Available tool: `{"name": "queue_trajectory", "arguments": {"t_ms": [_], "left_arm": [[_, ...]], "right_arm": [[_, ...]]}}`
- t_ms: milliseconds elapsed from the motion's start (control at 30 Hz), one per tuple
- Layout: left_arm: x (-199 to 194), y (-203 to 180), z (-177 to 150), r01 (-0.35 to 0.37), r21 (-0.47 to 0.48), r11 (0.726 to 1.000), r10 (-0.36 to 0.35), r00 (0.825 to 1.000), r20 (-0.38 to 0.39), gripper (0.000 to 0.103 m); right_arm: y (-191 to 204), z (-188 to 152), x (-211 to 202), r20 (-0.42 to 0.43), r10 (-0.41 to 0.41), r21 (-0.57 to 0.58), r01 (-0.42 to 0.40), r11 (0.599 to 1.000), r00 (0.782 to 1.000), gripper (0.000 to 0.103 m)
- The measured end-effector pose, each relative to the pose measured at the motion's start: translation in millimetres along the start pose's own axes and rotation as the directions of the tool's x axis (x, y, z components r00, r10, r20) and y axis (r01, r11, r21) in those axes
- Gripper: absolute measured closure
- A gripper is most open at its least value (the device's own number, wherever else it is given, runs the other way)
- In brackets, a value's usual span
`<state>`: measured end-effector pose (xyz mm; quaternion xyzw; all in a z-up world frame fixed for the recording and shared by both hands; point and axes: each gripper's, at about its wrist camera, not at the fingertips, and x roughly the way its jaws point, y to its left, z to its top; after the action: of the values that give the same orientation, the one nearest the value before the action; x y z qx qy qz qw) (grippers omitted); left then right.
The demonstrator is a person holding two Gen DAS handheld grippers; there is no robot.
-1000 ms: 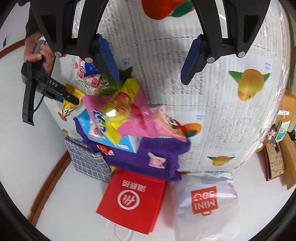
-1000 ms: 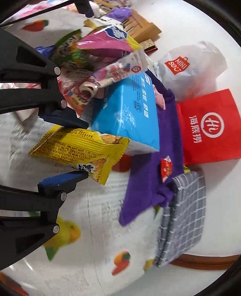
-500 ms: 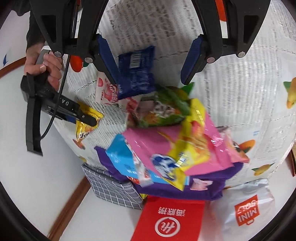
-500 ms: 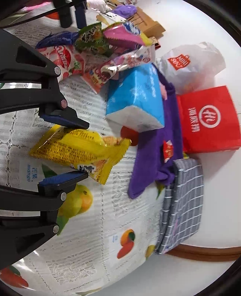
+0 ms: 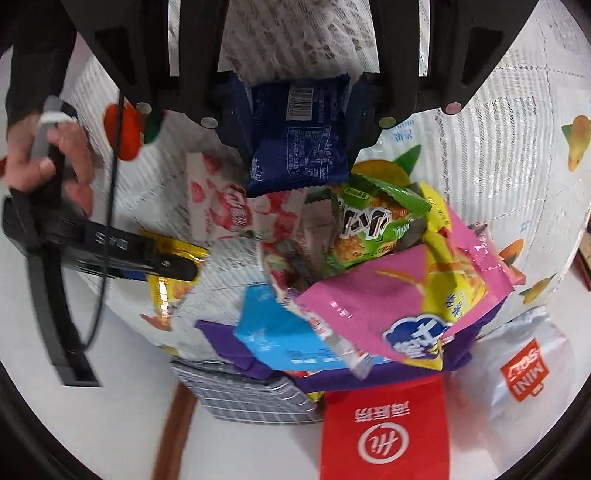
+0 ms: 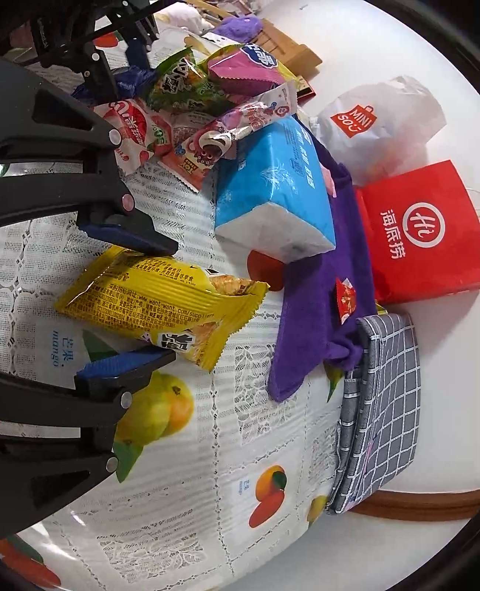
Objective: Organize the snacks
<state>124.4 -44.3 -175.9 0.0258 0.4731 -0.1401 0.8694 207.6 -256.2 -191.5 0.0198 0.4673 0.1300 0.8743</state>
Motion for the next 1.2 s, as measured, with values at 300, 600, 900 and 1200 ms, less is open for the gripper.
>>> {"name": "queue_trajectory", "arguments": {"t_ms": [300,600,900,1200], "left_arm": [[-33.3,14.5,-17.3,0.01,-0.009,1.0,-0.01,0.999,0.043,0.063],[-47.3,70.5,-26.4,-0.11,-0.138,0.984,0.119,0.991,0.06,0.063],[-25.4,123.2,-24.0,-0.196,-0.238,0.951,0.211,0.977,0.037,0.061],[-11.8,126.8,-18.4,-0.198,-0.208,0.958,0.212,0.976,0.047,0.039]], "right_arm": [[11.6,-0.2,4.1,-0.018,-0.052,-0.06,0.051,0.997,0.998,0.046],[12.8,-0.2,4.3,-0.025,-0.053,-0.074,0.051,0.996,0.998,0.042],[7.7,0.0,2.5,-0.019,-0.009,-0.042,0.008,0.999,1.0,0.041],[8.9,-1.0,3.6,-0.017,-0.016,-0.045,0.015,0.999,1.0,0.041]]}}
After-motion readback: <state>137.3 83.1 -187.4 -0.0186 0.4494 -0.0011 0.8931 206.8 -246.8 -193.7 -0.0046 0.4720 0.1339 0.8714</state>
